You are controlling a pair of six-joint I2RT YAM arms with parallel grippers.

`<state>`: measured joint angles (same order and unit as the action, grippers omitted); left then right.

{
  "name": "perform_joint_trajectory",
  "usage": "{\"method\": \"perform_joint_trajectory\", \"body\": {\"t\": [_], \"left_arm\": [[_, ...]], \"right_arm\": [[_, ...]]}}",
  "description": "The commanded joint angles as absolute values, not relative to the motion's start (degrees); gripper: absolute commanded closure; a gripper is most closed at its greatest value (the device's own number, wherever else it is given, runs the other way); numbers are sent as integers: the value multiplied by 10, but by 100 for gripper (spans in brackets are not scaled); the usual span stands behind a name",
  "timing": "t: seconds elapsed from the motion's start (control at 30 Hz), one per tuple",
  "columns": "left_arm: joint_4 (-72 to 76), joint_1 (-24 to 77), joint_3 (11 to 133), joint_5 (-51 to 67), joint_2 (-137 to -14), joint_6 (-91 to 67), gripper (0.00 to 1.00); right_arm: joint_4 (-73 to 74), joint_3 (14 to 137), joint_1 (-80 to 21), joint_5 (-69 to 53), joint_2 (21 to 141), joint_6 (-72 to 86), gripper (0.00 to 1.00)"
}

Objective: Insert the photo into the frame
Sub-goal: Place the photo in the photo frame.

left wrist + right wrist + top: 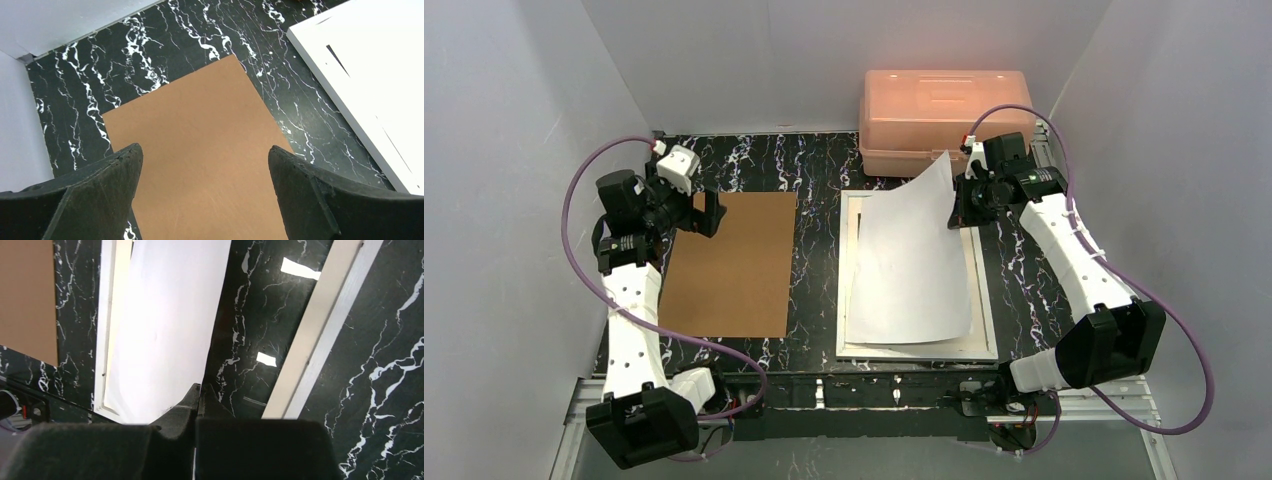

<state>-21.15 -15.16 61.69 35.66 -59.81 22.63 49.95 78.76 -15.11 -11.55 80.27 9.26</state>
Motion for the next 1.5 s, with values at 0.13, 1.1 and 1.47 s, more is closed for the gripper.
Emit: {"method": "perform_joint_trajectory", "body": {"t": [0.13,1.1,1.47], "left_arm": [[-229,-144,610,377,-608,248,6],[-233,-141,609,366,-620,254,6],[-232,-141,608,364,-618,257,6]], "right_arm": [[518,799,-153,-78,815,53,99],[365,690,-153,-172,712,102,99],[320,654,-153,-229,677,142,99]]}}
